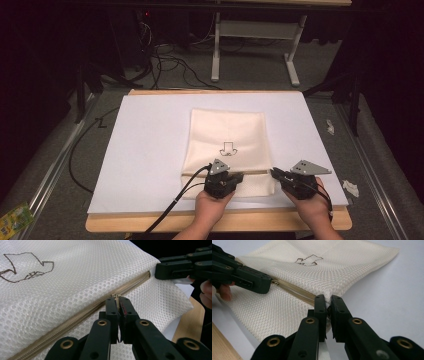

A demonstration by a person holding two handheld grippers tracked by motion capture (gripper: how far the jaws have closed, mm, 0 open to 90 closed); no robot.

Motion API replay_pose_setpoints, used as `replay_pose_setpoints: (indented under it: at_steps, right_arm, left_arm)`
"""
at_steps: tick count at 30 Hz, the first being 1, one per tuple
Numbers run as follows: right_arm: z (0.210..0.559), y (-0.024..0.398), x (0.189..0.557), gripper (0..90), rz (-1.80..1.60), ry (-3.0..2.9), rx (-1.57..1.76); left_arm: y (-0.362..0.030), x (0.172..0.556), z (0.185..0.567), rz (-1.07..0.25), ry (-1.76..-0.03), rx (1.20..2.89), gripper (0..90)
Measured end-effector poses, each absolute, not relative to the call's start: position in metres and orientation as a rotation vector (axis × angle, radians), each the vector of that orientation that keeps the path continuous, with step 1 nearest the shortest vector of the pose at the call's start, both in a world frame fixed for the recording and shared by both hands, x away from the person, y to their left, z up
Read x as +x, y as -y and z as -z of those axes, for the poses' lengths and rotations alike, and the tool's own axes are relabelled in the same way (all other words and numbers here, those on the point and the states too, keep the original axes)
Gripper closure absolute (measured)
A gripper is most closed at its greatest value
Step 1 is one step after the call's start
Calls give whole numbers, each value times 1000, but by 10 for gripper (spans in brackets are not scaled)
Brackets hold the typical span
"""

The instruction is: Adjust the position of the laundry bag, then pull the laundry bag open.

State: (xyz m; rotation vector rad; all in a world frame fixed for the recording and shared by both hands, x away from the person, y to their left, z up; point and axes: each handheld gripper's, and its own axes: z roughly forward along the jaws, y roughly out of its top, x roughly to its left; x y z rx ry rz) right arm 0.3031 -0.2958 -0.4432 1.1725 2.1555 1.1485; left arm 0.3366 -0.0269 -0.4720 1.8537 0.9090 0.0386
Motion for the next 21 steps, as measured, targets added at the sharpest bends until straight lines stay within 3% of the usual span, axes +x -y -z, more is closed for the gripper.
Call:
replay_pose_setpoints:
  at_steps: [11,15,19,21]
  right_arm:
    - [442,311,305,853,-1119,-2098,1231]
    - [442,323,305,853,-1114,-2056,1280]
    - [443,349,308,852,-1079,-1989,1355]
    - [444,357,309,850,-1082,-1969,1391]
  left_arm:
    - [13,338,472,-56,-938,1845,877]
    - [-8,341,473,-94,-970,1857,877]
    - [-67,346,474,-173,-1074,1869,877]
    - [-77,346,473,-175,-1085,1873,876]
